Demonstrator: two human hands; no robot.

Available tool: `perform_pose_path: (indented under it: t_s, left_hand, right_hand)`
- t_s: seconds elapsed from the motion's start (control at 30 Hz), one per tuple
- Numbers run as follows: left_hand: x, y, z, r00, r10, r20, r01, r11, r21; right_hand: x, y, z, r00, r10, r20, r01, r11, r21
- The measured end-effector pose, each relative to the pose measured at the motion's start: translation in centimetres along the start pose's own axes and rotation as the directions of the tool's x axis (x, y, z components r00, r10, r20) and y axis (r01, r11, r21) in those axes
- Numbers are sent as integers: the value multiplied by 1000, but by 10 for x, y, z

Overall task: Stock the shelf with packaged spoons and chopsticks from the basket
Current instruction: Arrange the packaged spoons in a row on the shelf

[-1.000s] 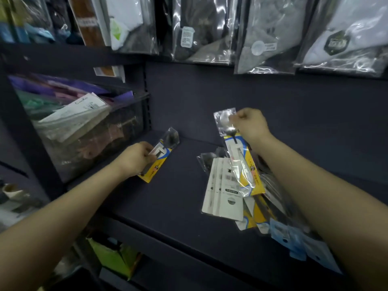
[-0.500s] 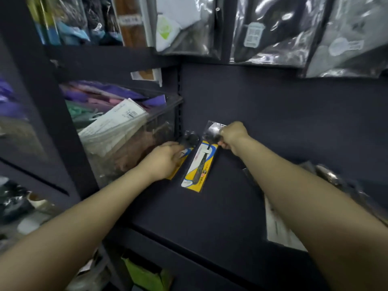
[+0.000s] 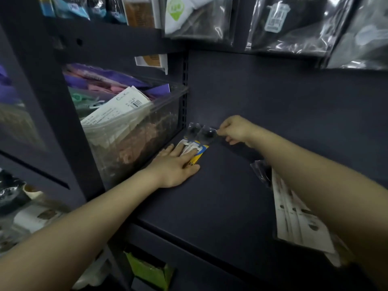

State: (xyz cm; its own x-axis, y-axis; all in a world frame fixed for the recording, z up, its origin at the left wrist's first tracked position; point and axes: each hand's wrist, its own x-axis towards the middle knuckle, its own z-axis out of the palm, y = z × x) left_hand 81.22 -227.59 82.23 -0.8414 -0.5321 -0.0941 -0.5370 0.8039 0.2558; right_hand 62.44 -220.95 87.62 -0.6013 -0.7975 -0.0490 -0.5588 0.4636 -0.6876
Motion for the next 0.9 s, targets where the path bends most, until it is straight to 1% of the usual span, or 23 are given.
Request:
perform_pose_path:
  t_s: [0.1,0.13,0.17,0.23,0.33,0.4,0.5,0.57,0.63,0.67,0.7,0.77,0.8,0.83,0.9]
  left_hand:
    - [-1,1,-3,999,0,39,0,1000,4]
    - [-1,4,-4,999,-2,44,1,1000,23]
    - [-1,7,-3,999,-5,43,3,999,49]
    - [-1,13,-2,1000,-16,14,15,996,86]
    - [0,17,2,999,-8,-39,11,996,89]
    - [1,20,5,999,9,-32,-6,994,107]
    - [1,27,8,1000,-19,-9,20,995,101]
    - [-2,33,8,996,-33,-82,41,995,92]
    - [-6,41,7,971,24,-236,-7,997,72]
    - [-10,48,5,945,86,-316,-75,996,46]
    - [-13,57,3,913,152,-379,-160,987,9]
    - [-22,78,-2,872,247,-422,-298,953,-59]
    - [-26,89,-2,859,274,-433,-343,935,-88]
    - [-29,100,-1,846,289,-448,-376,919,-117]
    - [-36,119,3,822,305,-480,-425,891,-161]
  right_hand:
    - [-28,8,-30,987,-134,83,140,988,-66]
    - [-39,11,-40,980,-167,112,180,976,-123]
    - [-49,15,-49,972,-188,143,216,952,-217]
    - [-67,24,-66,955,-188,229,269,873,-407]
    - [-91,37,-82,944,-146,296,288,801,-524]
    - [-100,49,-87,944,-136,302,290,779,-556]
    - [-114,64,-91,938,-124,322,283,811,-512]
    - [-128,71,-93,906,-161,390,341,824,-452]
    - [-141,77,-92,877,-210,432,409,798,-442]
    - [-145,82,-91,886,-221,408,411,783,-467]
    - [-146,87,-89,913,-233,336,382,778,-498]
    - [-144,94,-84,968,-237,85,245,812,-529]
    - [-142,95,-81,977,-212,-32,165,839,-519]
    - [-139,94,-79,979,-170,-110,92,859,-503]
    - [-134,90,-74,985,-66,-158,-19,873,-486]
